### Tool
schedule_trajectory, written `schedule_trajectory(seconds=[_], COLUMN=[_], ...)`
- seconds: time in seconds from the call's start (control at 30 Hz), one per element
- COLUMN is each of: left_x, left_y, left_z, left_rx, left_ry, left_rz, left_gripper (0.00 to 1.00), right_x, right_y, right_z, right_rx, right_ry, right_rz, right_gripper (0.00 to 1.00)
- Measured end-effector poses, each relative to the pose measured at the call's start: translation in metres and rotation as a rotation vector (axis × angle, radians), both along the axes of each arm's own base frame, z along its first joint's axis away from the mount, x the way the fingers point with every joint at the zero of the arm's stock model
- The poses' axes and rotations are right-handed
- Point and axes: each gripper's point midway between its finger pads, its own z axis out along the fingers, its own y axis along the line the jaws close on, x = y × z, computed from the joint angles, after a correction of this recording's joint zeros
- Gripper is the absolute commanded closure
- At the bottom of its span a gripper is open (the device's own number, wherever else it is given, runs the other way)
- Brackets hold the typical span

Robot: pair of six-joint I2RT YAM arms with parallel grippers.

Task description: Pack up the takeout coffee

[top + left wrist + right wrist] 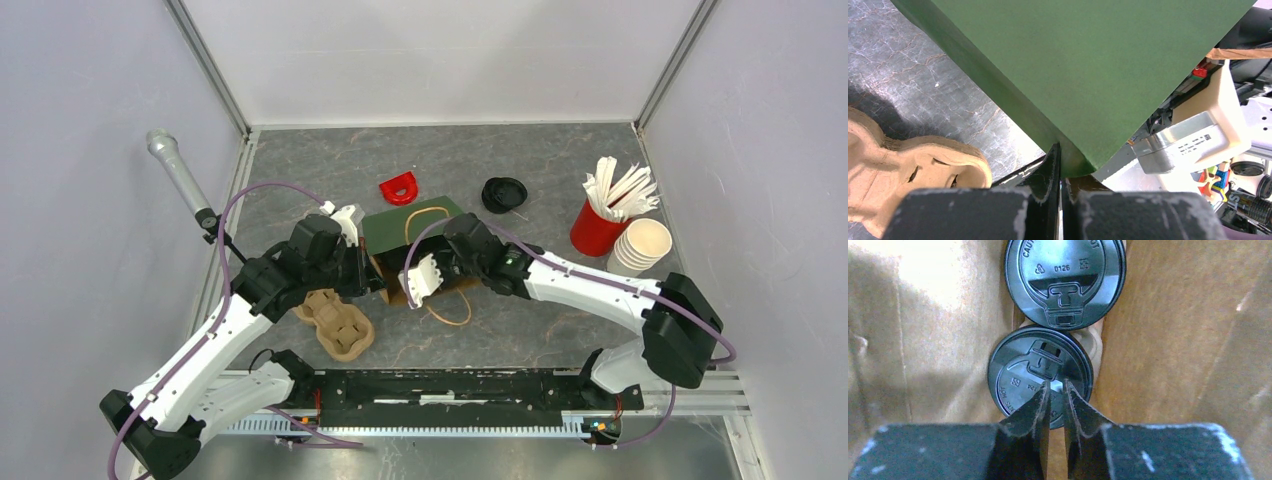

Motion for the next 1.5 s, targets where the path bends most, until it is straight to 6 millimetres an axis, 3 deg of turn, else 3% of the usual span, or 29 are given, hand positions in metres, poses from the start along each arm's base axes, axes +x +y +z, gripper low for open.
schedule_trajectory(seconds=[0.3,0.7,1.5], left_x=[0.000,-0.003,-0.002], left_y=[0.000,-0.003,-0.004], left_z=[0.000,0.002,0.001], left_rx=[-0.002,-0.015,-0.021], left_ry=[-0.001,0.008,0.008], left_rz=[0.000,-0.013,-0.015], left_gripper=[0.98,0.98,0.98], right_x=[0.006,0.025,0.041], right_y=[0.000,0.005,0.011], right_z=[-0.016,-0.016,-0.019], right_rx=[0.018,0.064,0.098], right_ry=[-0.015,-0.045,-0.057], right_rz=[-0.020,-0.066,-0.118], right_gripper=[0.86,0.88,0.90])
